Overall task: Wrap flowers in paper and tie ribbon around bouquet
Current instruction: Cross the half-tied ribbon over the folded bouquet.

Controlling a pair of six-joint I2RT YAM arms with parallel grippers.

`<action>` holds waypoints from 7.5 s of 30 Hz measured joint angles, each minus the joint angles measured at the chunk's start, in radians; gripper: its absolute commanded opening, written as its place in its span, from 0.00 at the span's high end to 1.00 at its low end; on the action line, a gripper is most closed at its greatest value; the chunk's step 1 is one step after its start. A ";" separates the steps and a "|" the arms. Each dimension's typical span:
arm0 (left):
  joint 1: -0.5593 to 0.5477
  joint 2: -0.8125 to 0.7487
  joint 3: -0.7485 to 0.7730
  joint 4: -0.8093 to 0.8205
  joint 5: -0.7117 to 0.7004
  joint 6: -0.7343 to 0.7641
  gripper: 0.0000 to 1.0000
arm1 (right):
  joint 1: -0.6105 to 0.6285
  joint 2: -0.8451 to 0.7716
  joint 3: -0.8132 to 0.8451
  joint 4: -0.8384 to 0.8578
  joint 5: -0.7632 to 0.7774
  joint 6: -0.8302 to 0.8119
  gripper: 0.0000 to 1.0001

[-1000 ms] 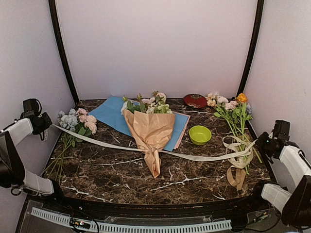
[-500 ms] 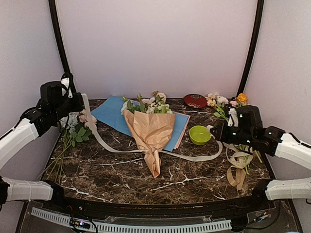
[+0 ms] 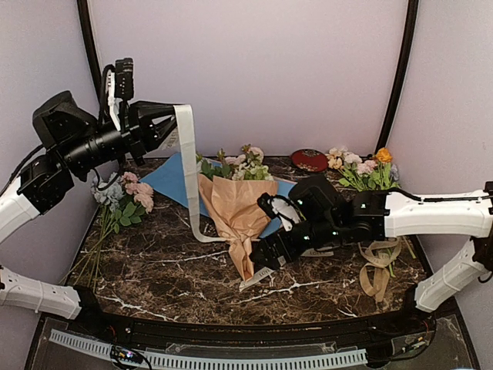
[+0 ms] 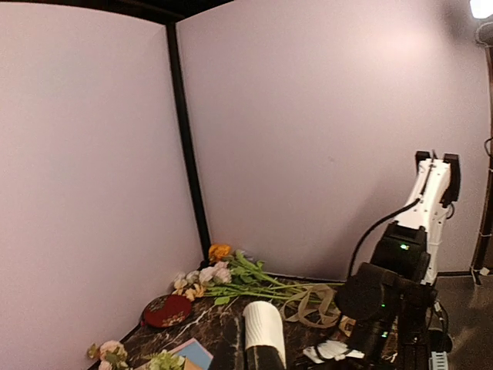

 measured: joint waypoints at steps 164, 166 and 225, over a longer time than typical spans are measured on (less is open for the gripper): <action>-0.171 0.437 -0.613 0.410 -0.340 0.693 1.00 | -0.433 -0.126 -0.263 0.052 0.098 0.379 1.00; -0.171 0.428 -0.626 0.428 -0.339 0.680 1.00 | -0.427 -0.138 -0.208 0.048 0.044 0.349 1.00; -0.003 0.366 -0.812 0.780 -0.119 -0.116 1.00 | -0.080 0.249 0.423 0.082 -0.034 -0.100 0.21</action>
